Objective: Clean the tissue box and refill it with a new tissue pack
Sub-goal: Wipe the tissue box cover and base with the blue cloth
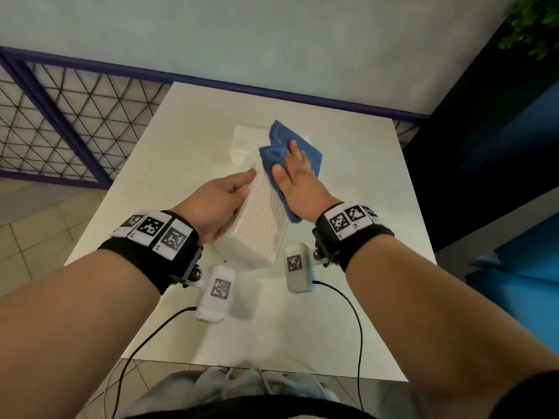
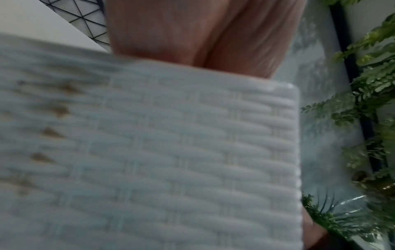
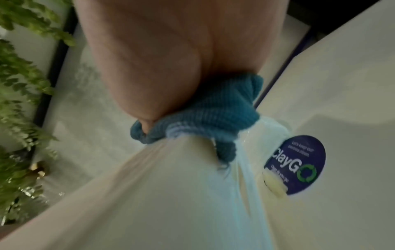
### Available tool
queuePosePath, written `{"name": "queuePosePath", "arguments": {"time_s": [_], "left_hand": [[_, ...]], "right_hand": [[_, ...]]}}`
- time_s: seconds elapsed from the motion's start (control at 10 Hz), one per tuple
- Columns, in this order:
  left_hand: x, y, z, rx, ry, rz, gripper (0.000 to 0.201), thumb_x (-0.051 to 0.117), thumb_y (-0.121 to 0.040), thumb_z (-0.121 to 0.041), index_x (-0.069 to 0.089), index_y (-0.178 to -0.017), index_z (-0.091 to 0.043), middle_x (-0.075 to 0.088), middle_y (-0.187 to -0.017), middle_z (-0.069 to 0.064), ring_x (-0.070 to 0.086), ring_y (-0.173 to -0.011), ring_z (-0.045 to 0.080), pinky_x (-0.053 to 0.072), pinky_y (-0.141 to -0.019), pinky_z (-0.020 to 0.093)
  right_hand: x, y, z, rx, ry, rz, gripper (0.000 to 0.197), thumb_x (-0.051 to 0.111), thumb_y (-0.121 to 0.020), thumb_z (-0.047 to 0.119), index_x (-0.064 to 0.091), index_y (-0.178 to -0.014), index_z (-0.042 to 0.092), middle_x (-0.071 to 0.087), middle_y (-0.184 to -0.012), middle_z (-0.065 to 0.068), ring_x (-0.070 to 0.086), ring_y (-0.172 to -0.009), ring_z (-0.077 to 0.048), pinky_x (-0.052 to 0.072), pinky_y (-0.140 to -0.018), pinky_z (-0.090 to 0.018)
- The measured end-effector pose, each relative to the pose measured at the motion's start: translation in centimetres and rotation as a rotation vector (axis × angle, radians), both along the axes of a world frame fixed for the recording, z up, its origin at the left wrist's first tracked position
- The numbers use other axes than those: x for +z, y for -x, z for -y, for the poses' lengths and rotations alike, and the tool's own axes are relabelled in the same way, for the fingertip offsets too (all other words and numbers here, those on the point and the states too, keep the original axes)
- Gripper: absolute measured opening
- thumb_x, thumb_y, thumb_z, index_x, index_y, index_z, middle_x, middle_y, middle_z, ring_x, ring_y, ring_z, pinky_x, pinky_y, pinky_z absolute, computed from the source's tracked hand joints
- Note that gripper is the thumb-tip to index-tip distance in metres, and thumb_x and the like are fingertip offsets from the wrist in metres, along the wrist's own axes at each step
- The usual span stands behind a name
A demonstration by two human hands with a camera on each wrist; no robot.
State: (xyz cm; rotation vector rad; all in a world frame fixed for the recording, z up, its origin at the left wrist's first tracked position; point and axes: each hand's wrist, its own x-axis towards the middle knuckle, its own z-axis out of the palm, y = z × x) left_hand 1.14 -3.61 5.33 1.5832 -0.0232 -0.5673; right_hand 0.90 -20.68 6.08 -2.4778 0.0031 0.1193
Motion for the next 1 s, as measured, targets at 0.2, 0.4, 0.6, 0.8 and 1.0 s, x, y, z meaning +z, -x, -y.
{"name": "queuePosePath", "arguments": {"time_s": [0.2,0.4,0.6,0.8,1.0], "left_hand": [[0.0,-1.3,-1.5,0.12,-0.024,0.029,0.033,0.043,-0.095,0.001,0.06,-0.114,-0.019,0.074,-0.075,-0.009,0.068,-0.08,0.017,0.054,-0.068,0.027],[0.2,-0.8,-2.4,0.165,0.028,0.015,0.04,0.033,-0.096,0.005,0.059,-0.117,-0.017,0.072,-0.083,-0.006,0.069,-0.078,0.012,0.056,-0.073,0.025],[-0.6,0.9,-1.4,-0.015,-0.009,0.094,0.043,0.04,-0.1,-0.006,0.047,-0.141,-0.02,0.055,-0.137,0.002,0.05,-0.128,0.018,0.03,-0.114,0.04],[-1.2,2.5,-1.4,-0.091,-0.17,0.159,0.044,0.041,-0.1,-0.009,0.043,-0.142,-0.024,0.045,-0.144,-0.008,0.039,-0.134,0.007,0.023,-0.117,0.03],[-1.2,2.5,-2.4,-0.241,-0.303,0.237,0.046,0.041,-0.1,-0.012,0.041,-0.141,-0.033,0.047,-0.14,-0.013,0.042,-0.129,0.005,0.026,-0.107,0.02]], "right_hand": [[-1.2,5.6,-4.1,0.266,-0.06,0.052,0.06,0.033,-0.098,0.035,0.008,-0.151,0.024,-0.002,-0.162,-0.002,-0.007,-0.149,-0.022,-0.004,-0.119,-0.048],[-2.5,6.5,-4.6,0.343,-0.045,0.108,0.06,0.034,-0.097,0.036,0.01,-0.151,0.029,-0.004,-0.161,0.006,-0.012,-0.144,-0.01,-0.008,-0.116,-0.046],[0.6,0.5,-0.8,0.103,-0.045,0.079,0.055,0.032,-0.103,0.026,0.007,-0.152,0.021,-0.005,-0.162,-0.004,-0.008,-0.149,-0.025,0.002,-0.12,-0.053],[0.4,-1.3,1.1,-0.035,-0.037,-0.061,0.053,0.028,-0.103,0.031,0.011,-0.152,0.018,0.011,-0.161,-0.008,0.016,-0.148,-0.025,0.015,-0.121,-0.038],[0.6,-1.0,1.3,-0.355,-0.341,-0.127,0.052,0.048,-0.09,0.052,0.048,-0.134,0.023,0.059,-0.129,-0.005,0.055,-0.119,-0.027,0.041,-0.102,-0.031]]}}
